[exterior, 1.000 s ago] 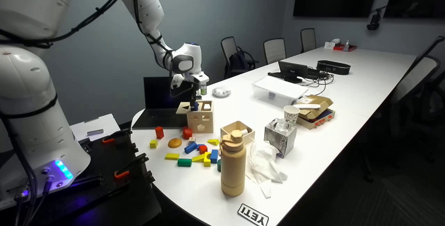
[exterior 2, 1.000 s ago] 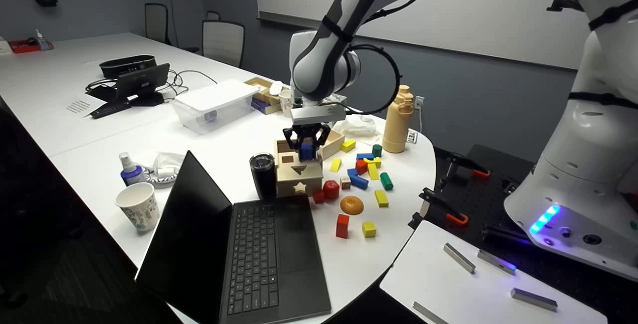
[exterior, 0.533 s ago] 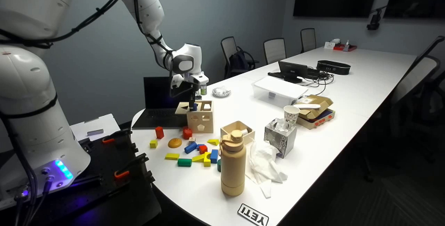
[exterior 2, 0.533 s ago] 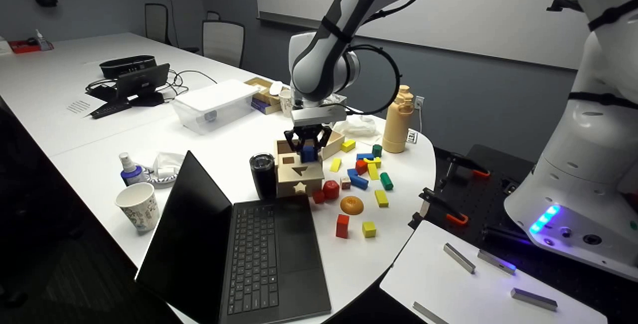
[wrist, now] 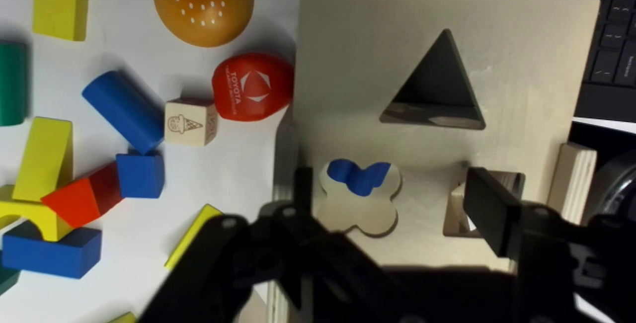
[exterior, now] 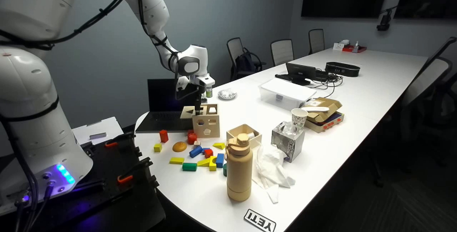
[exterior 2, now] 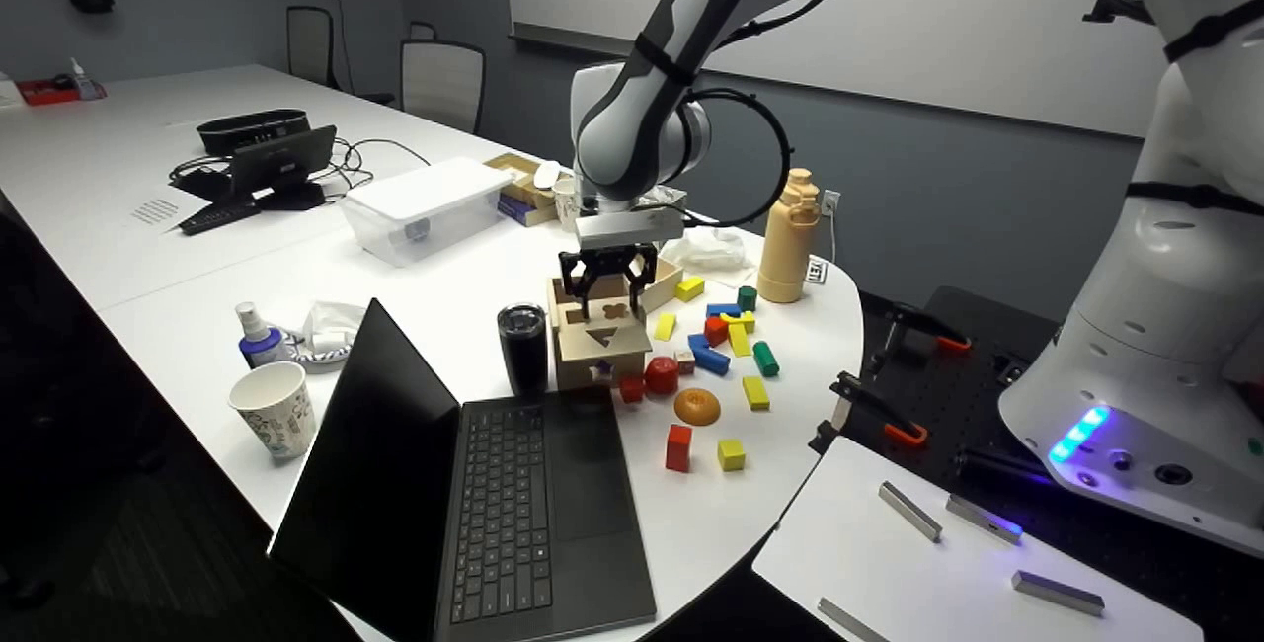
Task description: Place the blue cross and the red rectangular block into the wooden box through their respective shape cutting on the lid
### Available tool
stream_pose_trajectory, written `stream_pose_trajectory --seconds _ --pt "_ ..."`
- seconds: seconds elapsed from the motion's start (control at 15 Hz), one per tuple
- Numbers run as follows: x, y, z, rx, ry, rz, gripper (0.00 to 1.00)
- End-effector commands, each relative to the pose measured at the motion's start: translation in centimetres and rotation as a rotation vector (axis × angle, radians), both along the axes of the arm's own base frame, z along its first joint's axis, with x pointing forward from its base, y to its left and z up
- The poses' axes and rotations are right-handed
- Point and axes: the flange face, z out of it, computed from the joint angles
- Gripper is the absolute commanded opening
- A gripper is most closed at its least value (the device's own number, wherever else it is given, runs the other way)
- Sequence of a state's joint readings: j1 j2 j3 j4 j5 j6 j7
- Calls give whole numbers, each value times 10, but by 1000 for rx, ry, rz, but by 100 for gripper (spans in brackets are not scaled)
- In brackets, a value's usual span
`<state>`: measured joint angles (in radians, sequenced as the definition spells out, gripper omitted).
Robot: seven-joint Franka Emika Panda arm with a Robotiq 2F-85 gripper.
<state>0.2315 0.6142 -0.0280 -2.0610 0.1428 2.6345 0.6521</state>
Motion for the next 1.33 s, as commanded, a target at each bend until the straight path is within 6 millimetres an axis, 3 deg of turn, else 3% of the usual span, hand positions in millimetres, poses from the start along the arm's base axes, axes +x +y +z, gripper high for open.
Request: stream_pose_trajectory --seconds 0.0,0.27,0.53,0.67,0.93,1.27 --pt "5 1 9 -10 1 -9 100" --pt "5 6 22 -9 -20 -5 100" --pt "-6 26 47 -4 -52 6 100" --pt "-19 39 49 1 -45 -9 100" --pt "-66 63 33 7 -20 -84 100" --pt "-148 70 -15 52 -26 -240 100"
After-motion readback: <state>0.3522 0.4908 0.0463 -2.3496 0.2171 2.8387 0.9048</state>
